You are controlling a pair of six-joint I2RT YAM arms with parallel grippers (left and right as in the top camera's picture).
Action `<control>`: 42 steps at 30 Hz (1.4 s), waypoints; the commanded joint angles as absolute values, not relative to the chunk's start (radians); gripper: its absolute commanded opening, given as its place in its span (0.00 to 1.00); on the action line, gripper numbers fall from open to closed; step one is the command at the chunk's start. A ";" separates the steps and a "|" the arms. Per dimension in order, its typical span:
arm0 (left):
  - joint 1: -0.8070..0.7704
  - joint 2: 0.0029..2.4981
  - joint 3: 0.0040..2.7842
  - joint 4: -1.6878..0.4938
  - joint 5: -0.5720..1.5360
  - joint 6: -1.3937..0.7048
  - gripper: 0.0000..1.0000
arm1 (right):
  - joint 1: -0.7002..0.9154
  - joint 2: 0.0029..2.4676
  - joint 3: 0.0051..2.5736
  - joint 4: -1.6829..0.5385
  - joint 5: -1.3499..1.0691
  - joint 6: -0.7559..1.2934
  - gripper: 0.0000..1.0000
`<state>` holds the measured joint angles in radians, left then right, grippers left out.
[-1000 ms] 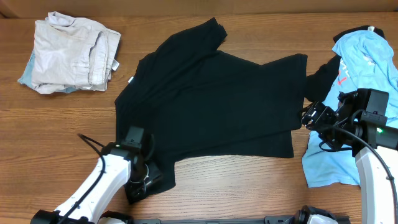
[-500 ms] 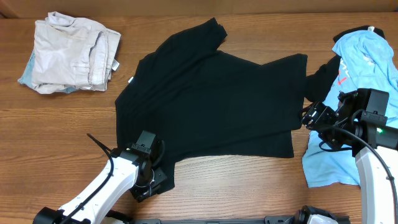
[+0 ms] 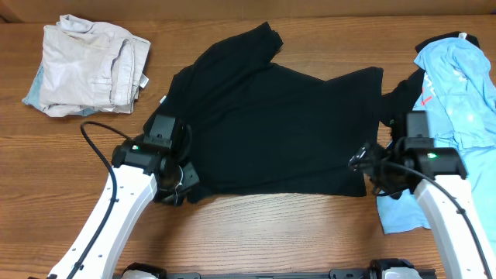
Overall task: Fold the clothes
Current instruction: 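Grasp the t-shirt's bottom hem corners with both grippers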
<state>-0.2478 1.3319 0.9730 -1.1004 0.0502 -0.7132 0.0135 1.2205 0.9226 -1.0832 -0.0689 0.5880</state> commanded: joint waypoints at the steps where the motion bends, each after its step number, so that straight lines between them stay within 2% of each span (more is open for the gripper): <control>1: -0.244 1.333 1.010 -1.099 0.011 -0.630 0.04 | 0.051 1.241 0.836 -1.059 0.040 0.743 0.82; 7: -0.243 1.333 1.010 -1.087 0.007 -0.636 0.04 | 0.055 1.274 0.692 -0.912 0.036 0.849 0.79; 17: -0.242 1.333 1.010 -1.084 -0.012 -0.636 0.04 | 0.055 1.351 0.577 -0.739 0.021 0.869 0.68; 23: -0.241 1.333 1.010 -1.065 -0.011 -0.636 0.04 | 0.055 1.398 0.577 -0.695 0.021 0.869 0.47; 26: -0.241 1.333 1.011 -1.058 -0.011 -0.636 0.04 | 0.055 1.420 0.577 -0.684 0.021 0.868 0.32; 29: -0.241 1.333 1.011 -1.049 -0.012 -0.635 0.04 | 0.055 1.427 0.577 -0.681 0.022 0.856 0.23; 32: -0.241 1.333 1.015 -1.035 -0.022 -0.635 0.04 | 0.055 1.427 0.577 -0.681 0.021 0.824 0.04; 38: -0.203 1.333 1.113 -1.060 -0.080 -0.634 0.04 | 0.028 1.417 0.651 -0.749 -0.025 0.762 0.04; 42: -0.146 1.333 1.280 -1.120 -0.101 -0.583 0.04 | -0.022 1.370 0.838 -0.929 -0.027 0.671 0.04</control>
